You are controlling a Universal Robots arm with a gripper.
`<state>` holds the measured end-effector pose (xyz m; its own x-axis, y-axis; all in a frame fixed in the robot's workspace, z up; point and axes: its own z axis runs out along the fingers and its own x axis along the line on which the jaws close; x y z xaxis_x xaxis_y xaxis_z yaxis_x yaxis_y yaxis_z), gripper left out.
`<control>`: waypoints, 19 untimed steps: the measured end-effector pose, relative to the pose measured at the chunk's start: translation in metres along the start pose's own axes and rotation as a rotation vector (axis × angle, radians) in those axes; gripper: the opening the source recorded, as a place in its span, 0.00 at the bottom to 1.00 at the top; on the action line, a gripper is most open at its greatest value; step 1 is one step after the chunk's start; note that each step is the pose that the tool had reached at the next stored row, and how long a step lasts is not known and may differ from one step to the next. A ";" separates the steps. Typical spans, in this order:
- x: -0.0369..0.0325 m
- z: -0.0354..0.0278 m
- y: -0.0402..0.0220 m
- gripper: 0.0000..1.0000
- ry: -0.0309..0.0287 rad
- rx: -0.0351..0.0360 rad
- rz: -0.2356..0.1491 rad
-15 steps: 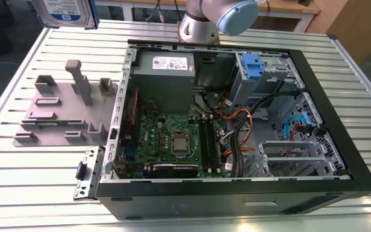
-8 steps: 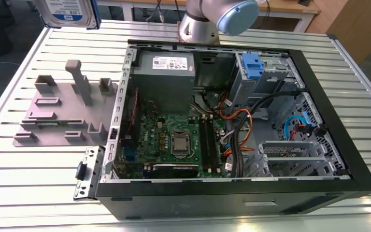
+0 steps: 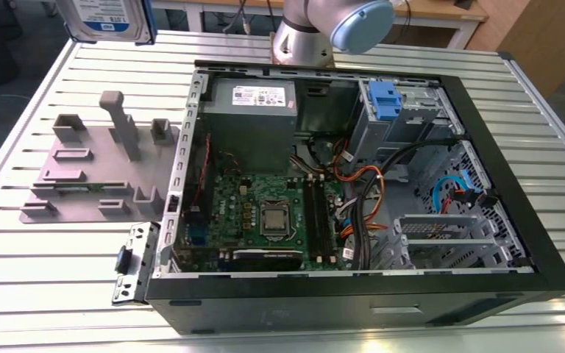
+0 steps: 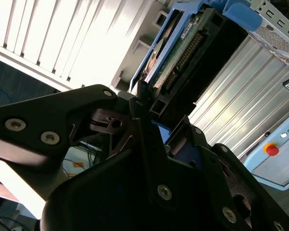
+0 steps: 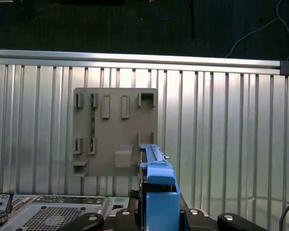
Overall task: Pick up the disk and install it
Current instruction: 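Pick up the disk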
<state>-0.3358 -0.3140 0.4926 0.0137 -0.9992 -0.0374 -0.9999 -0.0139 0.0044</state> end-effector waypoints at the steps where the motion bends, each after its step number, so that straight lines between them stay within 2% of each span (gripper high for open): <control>1: 0.0000 0.0000 -0.0005 0.36 0.0000 0.0000 0.000; 19: 0.0001 0.0000 -0.0097 0.36 0.0000 0.0000 0.000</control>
<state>-0.3260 -0.3140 0.4926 0.0137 -0.9992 -0.0374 -0.9999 -0.0139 0.0044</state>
